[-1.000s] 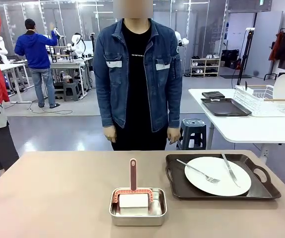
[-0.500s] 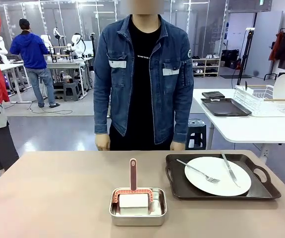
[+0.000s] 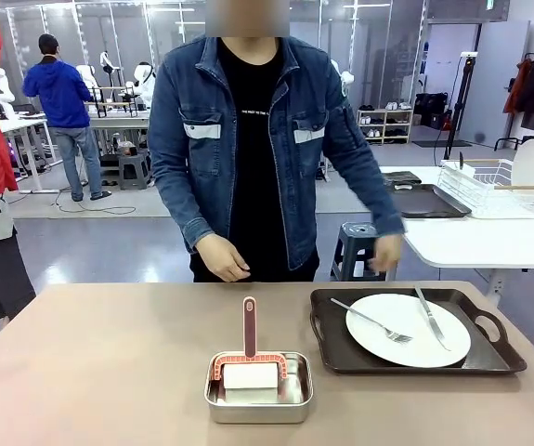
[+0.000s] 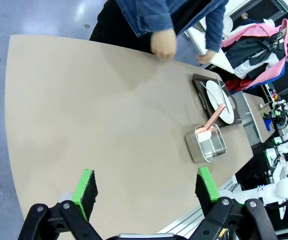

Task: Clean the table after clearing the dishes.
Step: When the right (or left) Handle tray is removed, use the right hand (or left hand) to clean the right (or left) side of the table with the Lint Roller.

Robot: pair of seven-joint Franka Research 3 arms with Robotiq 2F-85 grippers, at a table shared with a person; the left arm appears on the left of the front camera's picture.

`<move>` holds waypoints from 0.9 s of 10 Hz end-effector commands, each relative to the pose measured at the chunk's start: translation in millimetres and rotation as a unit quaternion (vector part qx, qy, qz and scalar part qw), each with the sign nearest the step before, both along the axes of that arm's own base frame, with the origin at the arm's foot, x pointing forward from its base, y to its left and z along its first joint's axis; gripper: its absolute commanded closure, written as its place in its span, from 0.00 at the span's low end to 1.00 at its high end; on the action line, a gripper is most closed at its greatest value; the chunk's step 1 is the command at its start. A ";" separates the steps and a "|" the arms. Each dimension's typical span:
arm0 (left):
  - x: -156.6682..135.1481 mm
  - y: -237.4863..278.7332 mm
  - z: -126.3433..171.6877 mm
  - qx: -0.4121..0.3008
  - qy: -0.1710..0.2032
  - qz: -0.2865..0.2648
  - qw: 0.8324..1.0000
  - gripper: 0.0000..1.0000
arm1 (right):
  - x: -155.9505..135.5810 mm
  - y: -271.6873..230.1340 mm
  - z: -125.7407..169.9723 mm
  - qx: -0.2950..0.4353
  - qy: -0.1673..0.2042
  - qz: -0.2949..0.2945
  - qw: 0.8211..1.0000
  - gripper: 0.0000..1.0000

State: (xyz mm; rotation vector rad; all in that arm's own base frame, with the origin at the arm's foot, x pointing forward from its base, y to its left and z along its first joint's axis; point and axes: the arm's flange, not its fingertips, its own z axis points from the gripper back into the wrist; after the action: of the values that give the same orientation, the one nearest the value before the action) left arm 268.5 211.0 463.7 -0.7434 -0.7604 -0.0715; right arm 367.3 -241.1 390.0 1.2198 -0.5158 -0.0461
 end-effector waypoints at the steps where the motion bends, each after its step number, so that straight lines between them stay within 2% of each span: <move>1: -2.6 1.9 0.6 0.002 0.004 0.006 1.000 0.00 | -1.0 1.6 3.4 0.003 -0.005 -0.002 1.000 0.00; 9: -2.6 1.9 0.6 0.002 0.004 0.006 1.000 0.00 | -1.0 1.6 3.4 0.003 -0.005 -0.002 1.000 0.00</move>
State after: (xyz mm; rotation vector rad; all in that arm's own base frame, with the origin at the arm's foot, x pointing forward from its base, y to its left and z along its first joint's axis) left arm 268.5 211.0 463.7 -0.7434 -0.7604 -0.0715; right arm 367.3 -241.1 390.0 1.2198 -0.5158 -0.0461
